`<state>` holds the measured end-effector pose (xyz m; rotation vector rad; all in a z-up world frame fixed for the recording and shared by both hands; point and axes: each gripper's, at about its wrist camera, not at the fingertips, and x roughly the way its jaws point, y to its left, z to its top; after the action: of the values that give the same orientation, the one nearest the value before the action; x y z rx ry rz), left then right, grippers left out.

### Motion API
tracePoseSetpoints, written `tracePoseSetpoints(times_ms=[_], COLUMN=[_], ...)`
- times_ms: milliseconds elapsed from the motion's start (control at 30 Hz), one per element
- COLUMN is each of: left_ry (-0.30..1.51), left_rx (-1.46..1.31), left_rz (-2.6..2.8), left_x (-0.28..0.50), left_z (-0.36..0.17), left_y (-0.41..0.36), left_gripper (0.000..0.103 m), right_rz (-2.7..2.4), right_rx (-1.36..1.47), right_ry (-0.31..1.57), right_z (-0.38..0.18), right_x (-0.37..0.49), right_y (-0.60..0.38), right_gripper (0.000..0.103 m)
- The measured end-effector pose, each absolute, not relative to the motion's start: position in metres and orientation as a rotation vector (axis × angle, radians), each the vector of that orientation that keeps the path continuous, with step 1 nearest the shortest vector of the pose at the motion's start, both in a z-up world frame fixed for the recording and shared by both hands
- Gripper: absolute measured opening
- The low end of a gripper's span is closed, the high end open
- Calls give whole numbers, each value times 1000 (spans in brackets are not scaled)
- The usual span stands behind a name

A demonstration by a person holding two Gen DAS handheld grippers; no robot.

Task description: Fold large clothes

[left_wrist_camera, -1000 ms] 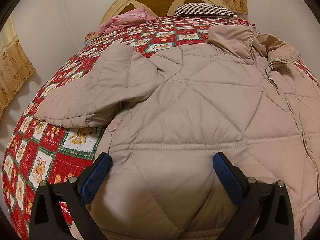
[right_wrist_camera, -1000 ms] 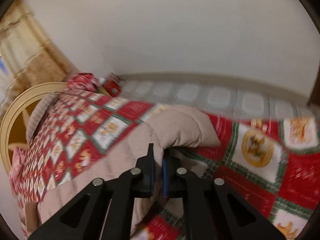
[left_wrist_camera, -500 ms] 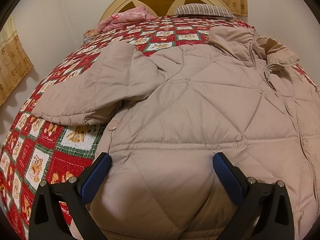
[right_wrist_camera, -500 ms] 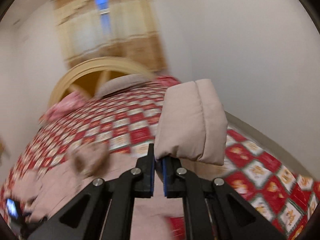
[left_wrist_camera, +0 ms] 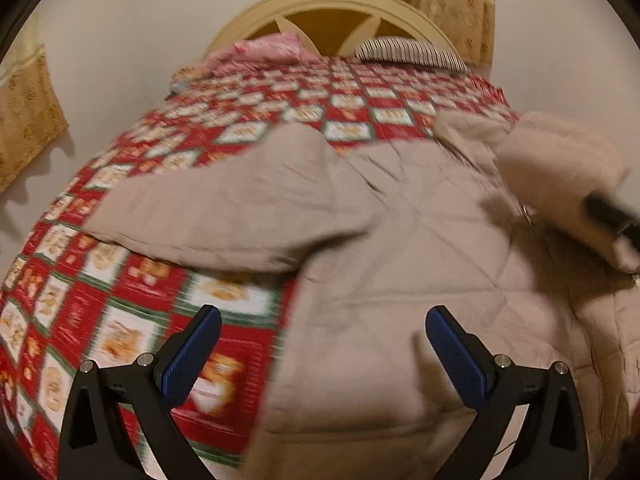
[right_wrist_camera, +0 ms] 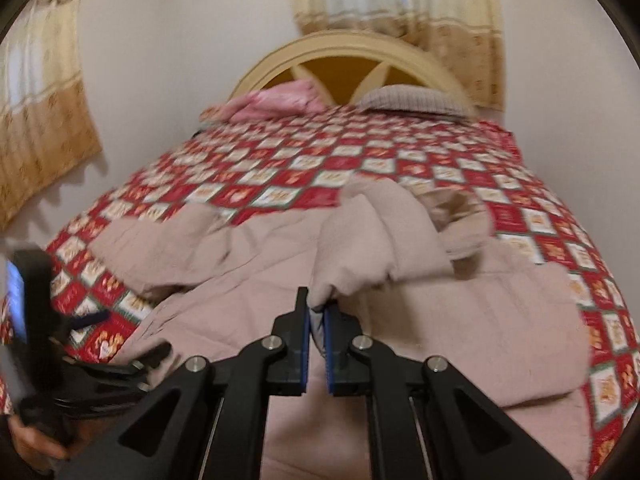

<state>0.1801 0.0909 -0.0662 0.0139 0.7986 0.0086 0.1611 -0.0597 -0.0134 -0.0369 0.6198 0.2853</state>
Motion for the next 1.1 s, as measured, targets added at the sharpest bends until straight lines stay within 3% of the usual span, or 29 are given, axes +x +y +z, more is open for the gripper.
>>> tracePoseSetpoints(times_ms=[133,167,200,267,333,400,433,467,733,933,1100], left_ry=[794,798,800,798,798,802,804,804,816,923,943], left_rx=[-16,-23,-27,-32,-22,-12,-9,-5,20,-65,-190], left_rz=[18,17,20,20,15,-2,-17,-35,-170,-179,-206], left_x=[181,183,184,186,187,187,187,188,205,237,251], left_z=[-57,-57,-56,-56,-57,-56,-55,-54,-53,-81,-95], left_y=[112,115,117,117,113,106,103,99,54,37,33], left_gripper=[102,102,102,102,102,102,102,102,102,102,102], right_rz=[368,400,457,536,547,523,503,467,-71,-120,-64], right_rx=[-57,-38,5,92,109,113,101,81,112,244,274], right_ry=[694,713,731,690,642,584,579,580,655,717,847], right_z=[-41,-43,-45,-36,-22,0,9,17,16,-10,-45], right_x=[170,169,168,158,148,133,128,125,130,138,180], right_y=[-25,-23,-22,-26,-32,-48,-57,-68,-259,-303,-286], right_gripper=[21,37,64,82,81,64,44,36,41,40,23])
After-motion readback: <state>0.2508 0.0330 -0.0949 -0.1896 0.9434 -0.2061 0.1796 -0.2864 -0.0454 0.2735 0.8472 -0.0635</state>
